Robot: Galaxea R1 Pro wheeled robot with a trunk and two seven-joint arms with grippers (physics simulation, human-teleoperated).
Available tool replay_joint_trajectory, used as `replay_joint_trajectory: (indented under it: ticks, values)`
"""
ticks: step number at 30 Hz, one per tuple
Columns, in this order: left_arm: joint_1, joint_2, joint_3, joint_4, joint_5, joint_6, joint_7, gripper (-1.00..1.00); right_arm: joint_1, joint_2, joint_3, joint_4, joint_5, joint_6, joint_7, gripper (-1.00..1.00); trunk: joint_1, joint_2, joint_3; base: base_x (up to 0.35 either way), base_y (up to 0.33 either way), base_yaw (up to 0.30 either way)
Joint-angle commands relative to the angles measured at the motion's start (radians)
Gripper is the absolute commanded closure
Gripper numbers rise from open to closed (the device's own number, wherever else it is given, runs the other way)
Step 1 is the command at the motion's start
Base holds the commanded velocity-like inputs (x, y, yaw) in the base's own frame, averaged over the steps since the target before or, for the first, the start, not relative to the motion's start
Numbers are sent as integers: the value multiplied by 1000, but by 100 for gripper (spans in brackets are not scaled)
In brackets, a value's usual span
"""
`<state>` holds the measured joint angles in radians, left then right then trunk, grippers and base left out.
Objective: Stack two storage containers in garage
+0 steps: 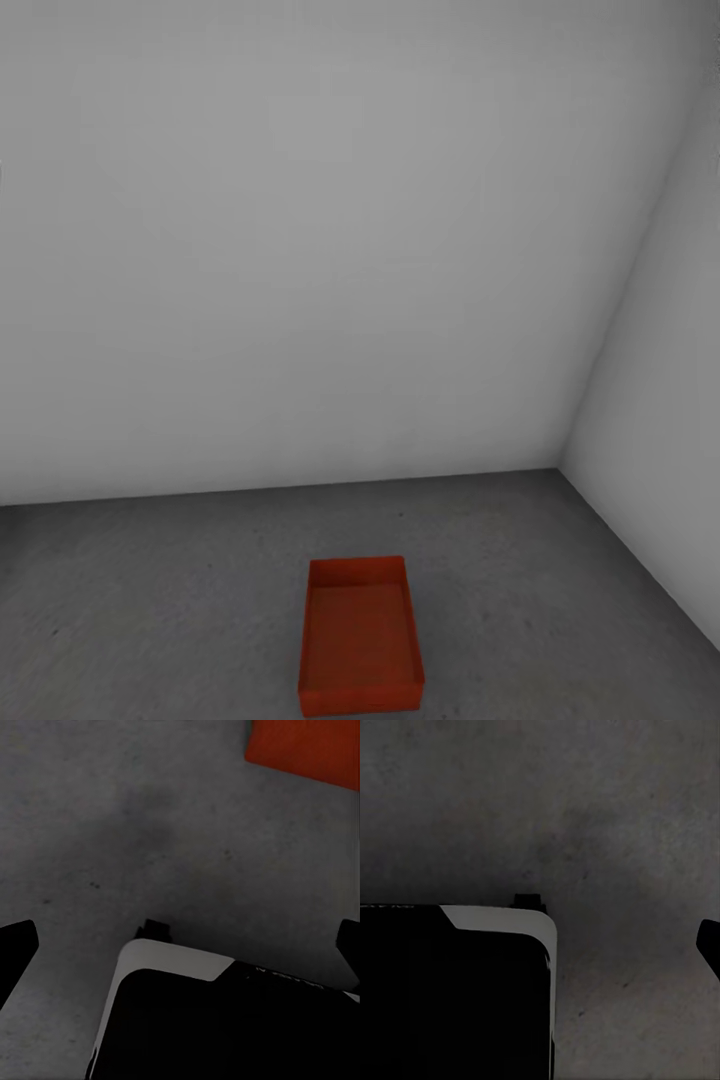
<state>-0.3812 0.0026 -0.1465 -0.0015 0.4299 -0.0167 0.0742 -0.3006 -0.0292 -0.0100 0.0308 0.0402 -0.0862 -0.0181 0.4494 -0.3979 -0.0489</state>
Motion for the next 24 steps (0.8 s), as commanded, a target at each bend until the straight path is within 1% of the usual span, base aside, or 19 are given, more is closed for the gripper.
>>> replay_joint_trajectory:
  ticks: [1,4,8,15,24]
  values:
    - [-1,-4,-8,1,8,-1,2,-100,-2,0,-1,3,4,-6,-2,-100,1,-2,-1,0,0,0]
    - [0,-12,-9,1,8,3,2,-100,-2,-1,-1,3,4,-6,-2,-100,1,-2,0,0,0,0]
    - [12,-17,-9,1,7,4,2,-100,-2,-1,-1,3,4,-6,-3,-100,1,-2,0,0,0,0]
    - [17,-20,-9,1,8,-1,2,-100,-2,-7,-2,3,6,-7,-3,-100,1,-2,0,0,0,0]
    - [18,-22,-8,1,9,0,0,-100,-2,-4,-1,3,6,-6,-13,-100,1,-2,0,0,0,0]
